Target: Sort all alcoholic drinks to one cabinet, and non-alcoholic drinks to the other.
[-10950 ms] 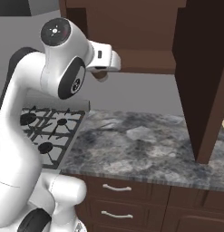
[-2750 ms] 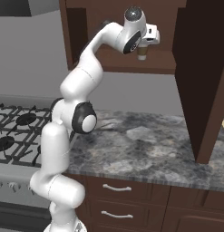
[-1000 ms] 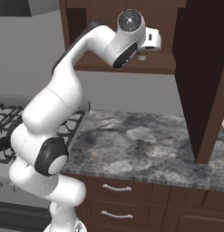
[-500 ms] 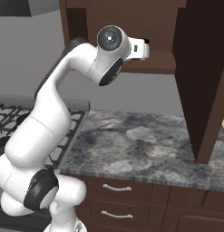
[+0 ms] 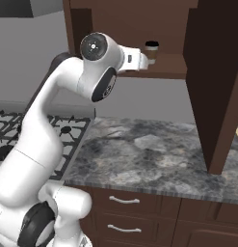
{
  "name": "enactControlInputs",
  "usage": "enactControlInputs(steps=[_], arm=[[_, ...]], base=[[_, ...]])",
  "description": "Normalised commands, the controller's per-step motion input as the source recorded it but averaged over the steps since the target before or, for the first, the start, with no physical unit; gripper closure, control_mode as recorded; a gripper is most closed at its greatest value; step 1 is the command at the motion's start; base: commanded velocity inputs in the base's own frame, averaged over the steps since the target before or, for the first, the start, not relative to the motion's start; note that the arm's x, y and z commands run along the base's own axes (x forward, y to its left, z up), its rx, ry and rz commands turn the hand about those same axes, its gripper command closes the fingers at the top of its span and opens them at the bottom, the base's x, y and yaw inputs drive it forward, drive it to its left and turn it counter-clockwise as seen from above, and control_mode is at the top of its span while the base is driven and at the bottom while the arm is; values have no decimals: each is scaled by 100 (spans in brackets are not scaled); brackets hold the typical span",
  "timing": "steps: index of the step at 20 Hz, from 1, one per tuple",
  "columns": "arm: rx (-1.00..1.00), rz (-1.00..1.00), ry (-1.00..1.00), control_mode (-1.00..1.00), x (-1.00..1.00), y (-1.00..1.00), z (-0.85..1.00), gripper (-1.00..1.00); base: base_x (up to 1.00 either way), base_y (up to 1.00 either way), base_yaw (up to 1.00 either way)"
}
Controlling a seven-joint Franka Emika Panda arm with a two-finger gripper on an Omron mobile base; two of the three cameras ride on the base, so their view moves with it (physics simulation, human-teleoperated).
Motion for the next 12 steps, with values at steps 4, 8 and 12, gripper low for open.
enactControlInputs(steps=[4, 8, 12], arm=[[0, -3, 1, -100, -42, 24, 0, -100], [0, -2, 0, -100, -39, 31, 0, -100], [0, 0, -1, -100, -37, 37, 0, -100]], base=[[0, 0, 0], [0, 0, 0], [0, 0, 0]])
